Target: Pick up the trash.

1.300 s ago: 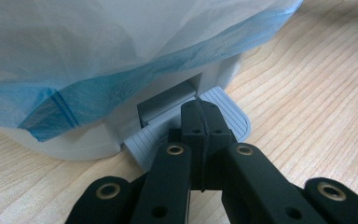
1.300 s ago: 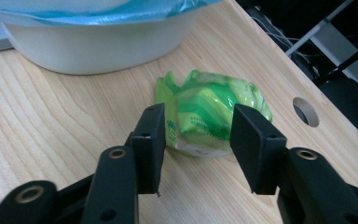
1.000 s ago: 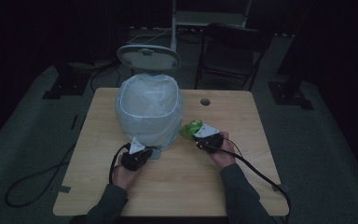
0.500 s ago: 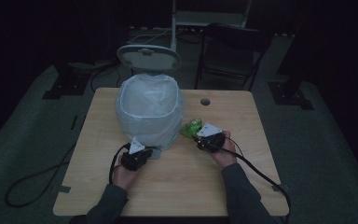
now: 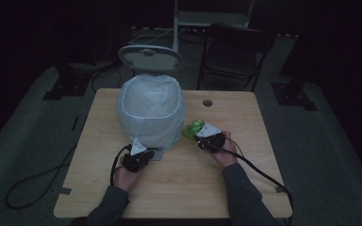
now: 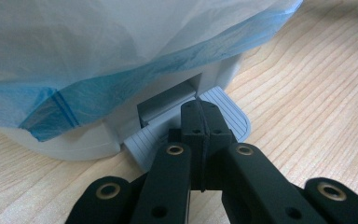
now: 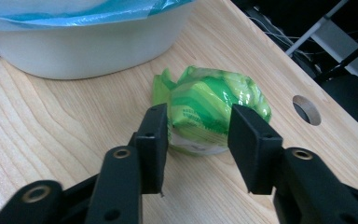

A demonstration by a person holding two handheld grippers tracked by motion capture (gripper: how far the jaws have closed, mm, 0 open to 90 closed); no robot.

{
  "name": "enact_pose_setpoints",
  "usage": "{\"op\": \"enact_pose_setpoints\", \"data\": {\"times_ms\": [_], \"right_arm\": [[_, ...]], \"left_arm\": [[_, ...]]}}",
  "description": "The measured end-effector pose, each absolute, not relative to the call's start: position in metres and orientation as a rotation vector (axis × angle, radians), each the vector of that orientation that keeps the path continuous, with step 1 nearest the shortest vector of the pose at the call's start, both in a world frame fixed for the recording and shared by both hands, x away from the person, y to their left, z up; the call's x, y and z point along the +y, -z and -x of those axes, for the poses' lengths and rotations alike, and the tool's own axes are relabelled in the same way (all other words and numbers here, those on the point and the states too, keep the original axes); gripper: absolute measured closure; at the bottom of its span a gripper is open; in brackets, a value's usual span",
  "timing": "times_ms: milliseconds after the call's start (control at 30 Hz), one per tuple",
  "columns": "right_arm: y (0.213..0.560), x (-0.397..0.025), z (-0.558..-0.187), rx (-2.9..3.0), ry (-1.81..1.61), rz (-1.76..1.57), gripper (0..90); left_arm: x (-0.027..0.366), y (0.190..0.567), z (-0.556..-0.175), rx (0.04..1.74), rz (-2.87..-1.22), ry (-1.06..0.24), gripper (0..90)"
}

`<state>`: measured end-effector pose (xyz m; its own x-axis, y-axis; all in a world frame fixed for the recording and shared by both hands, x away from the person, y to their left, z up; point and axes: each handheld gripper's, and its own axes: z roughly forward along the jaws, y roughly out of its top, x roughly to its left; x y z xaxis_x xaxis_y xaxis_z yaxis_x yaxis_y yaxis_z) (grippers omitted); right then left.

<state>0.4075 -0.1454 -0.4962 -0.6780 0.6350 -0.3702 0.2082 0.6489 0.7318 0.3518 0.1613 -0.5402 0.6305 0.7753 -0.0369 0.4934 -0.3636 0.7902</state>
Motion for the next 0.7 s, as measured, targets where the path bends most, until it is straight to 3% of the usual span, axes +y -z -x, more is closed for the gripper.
{"op": "enact_pose_setpoints", "data": {"times_ms": [433, 700], "right_arm": [[0.4973, -0.1454, -0.4086, 2.259, -0.887, -0.651, 72.7], [0.4924, -0.1470, -0.4094, 2.252, -0.926, -0.638, 54.8]], "left_arm": [[0.1615, 0.5401, -0.3519, 0.991, -2.040, -0.439, 90.0], [0.1616, 0.5401, -0.3520, 0.993, -2.038, -0.436, 90.0]]}}
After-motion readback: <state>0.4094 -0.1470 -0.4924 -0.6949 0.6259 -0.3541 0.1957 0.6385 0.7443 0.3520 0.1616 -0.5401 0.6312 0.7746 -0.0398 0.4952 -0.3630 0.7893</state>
